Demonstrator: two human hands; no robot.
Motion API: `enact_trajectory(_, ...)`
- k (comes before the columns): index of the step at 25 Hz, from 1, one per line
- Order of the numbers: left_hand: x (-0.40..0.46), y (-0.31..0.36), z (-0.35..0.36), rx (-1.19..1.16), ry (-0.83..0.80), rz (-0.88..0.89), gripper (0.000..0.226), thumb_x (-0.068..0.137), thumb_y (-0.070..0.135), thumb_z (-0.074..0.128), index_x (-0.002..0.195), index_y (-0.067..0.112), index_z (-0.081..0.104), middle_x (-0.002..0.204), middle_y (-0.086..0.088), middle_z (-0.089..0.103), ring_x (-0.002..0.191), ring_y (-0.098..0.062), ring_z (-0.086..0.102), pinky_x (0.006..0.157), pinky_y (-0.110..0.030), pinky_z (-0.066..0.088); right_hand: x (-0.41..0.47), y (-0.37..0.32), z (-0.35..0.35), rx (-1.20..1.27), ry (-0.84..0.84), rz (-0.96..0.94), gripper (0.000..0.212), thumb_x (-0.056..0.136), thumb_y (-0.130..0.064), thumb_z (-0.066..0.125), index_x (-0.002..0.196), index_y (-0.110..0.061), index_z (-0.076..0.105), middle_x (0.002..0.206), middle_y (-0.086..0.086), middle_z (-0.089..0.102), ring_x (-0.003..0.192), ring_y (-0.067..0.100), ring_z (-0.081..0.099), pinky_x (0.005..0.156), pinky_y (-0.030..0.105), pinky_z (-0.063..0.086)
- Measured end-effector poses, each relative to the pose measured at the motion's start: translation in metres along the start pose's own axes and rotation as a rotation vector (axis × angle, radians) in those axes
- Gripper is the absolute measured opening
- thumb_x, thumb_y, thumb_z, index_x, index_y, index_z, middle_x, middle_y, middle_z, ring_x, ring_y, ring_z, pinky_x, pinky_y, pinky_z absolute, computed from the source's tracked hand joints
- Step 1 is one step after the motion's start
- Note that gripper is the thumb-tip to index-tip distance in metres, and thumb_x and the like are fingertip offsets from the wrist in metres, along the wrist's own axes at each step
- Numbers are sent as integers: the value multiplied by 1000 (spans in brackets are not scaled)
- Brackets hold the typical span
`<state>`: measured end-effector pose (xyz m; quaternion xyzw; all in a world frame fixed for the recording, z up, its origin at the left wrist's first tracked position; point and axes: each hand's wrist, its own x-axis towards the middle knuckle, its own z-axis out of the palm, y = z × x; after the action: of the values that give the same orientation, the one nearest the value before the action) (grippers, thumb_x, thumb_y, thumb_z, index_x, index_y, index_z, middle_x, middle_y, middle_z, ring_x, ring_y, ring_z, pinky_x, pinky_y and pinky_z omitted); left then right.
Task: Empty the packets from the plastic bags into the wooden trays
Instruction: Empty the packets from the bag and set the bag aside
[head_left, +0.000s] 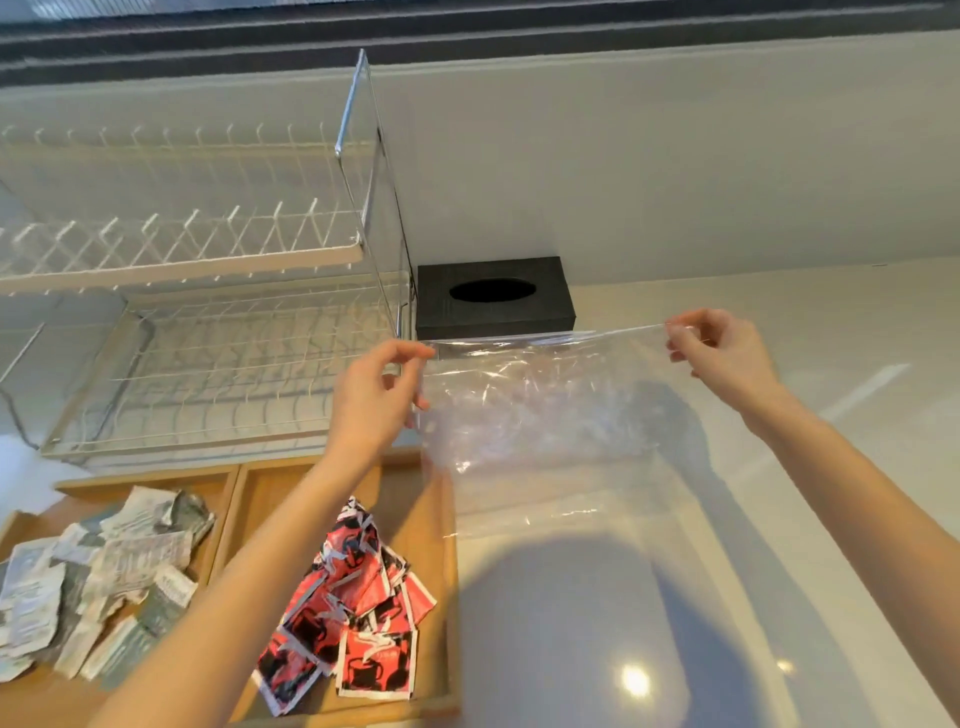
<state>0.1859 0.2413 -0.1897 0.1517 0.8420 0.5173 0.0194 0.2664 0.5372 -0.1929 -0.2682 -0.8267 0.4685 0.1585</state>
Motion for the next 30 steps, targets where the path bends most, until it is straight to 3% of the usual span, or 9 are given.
enact_trajectory(3,14,-15,26,79,-27,-33,27,89,15,47,114,12,57,89,-5,63,57,5,58,50,-10,46,26,19,14,-22,68,37,17,83,-14,53,99,-17,55,83,8,61,73,20,59,66,28,40)
enact_trajectory(5,21,-25,44,183,-39,-75,36,89,17,46,125,12,50,113,-11,56,71,0,56,69,-19,49,38,30,29,-82,78,20,22,83,-13,52,105,-12,53,87,9,58,78,23,55,66,24,34)
enact_trajectory(7,25,-34,59,249,-66,-136,45,88,16,46,133,9,39,132,-12,41,84,-6,48,84,-23,40,47,38,47,-101,57,-8,27,83,-9,51,110,-8,51,86,6,56,77,21,51,60,17,29)
enact_trajectory(9,30,-41,70,278,-100,-180,51,89,17,45,136,4,30,139,-14,30,92,-9,45,89,-20,32,55,46,62,-93,27,-8,32,83,-6,52,115,-7,50,93,10,59,79,20,52,63,15,31)
enact_trajectory(12,38,-50,81,296,-165,-246,58,89,20,45,138,-1,21,148,-17,14,123,-23,38,105,-28,26,58,58,75,-178,-35,18,45,85,-8,53,128,-6,41,123,20,50,104,28,53,87,22,35)
enact_trajectory(14,41,-56,86,303,-220,-272,69,89,26,45,142,2,8,153,-18,-7,141,-29,5,112,-34,11,49,65,82,-254,-104,-20,57,86,-14,54,137,-5,30,144,21,28,130,31,34,103,26,25)
enact_trajectory(17,34,-68,95,547,-322,-139,77,88,48,37,143,15,-5,150,-10,-27,139,-27,-19,113,-40,-4,31,75,93,-495,-134,-240,66,89,-30,51,143,-12,19,156,13,6,144,27,5,114,37,8)
enact_trajectory(20,25,-84,104,806,-363,-5,76,85,62,15,141,21,-14,146,-3,-32,130,-23,-35,106,-42,-22,24,83,102,-719,-190,-320,67,91,-46,35,146,-19,6,157,3,-3,144,19,-9,114,39,-8)
enact_trajectory(30,32,-100,118,850,-393,-25,79,77,68,-1,141,24,-14,152,-5,-22,136,-27,-26,105,-43,-21,31,97,114,-799,-261,-269,62,93,-48,24,146,-20,5,157,0,1,144,16,-3,116,40,-6)
